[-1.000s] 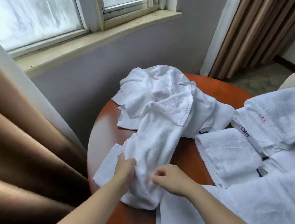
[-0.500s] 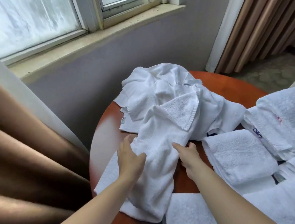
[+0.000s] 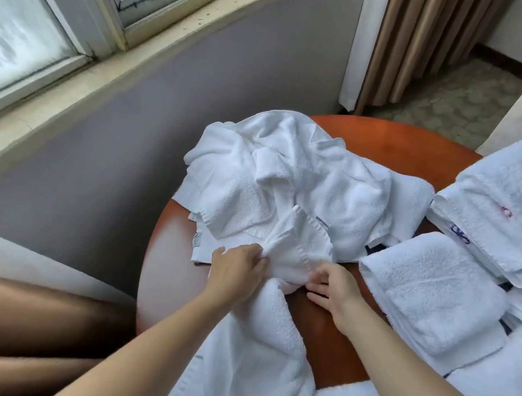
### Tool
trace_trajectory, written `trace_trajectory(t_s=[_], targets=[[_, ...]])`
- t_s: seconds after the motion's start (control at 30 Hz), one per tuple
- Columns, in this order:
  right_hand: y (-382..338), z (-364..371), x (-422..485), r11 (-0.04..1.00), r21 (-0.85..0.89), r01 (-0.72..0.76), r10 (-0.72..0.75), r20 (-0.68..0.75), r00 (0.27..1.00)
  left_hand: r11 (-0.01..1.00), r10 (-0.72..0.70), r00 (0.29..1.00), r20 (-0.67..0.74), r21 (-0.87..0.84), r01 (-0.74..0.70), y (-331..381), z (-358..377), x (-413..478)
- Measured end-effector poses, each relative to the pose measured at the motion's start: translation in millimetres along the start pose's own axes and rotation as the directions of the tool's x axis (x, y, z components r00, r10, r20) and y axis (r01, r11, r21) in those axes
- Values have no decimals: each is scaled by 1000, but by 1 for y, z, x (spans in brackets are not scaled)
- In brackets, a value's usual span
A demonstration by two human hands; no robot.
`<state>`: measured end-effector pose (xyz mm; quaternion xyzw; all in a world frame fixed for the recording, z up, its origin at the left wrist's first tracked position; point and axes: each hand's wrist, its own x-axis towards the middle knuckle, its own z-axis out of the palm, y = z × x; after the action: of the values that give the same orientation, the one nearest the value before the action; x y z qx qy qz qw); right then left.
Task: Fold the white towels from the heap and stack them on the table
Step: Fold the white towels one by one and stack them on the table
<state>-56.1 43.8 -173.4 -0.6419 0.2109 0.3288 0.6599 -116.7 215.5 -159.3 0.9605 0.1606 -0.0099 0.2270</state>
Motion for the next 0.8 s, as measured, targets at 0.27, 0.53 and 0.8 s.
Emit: trace_trajectory(t_s=[0.27,0.53,0.8], targets=[[-6,2,10,464,-644,608,-662,204,722,843,74,997,34,-535,-44,3,-3,9],[-10,-11,27,650,-612,451,-495,109,862,572,-209,978,-21,-814,105,-3,-11,14],[-26,-11,19,785,-598,163,-174,40,984,615,-191,981,-13,-781,109,-8,-13,8]])
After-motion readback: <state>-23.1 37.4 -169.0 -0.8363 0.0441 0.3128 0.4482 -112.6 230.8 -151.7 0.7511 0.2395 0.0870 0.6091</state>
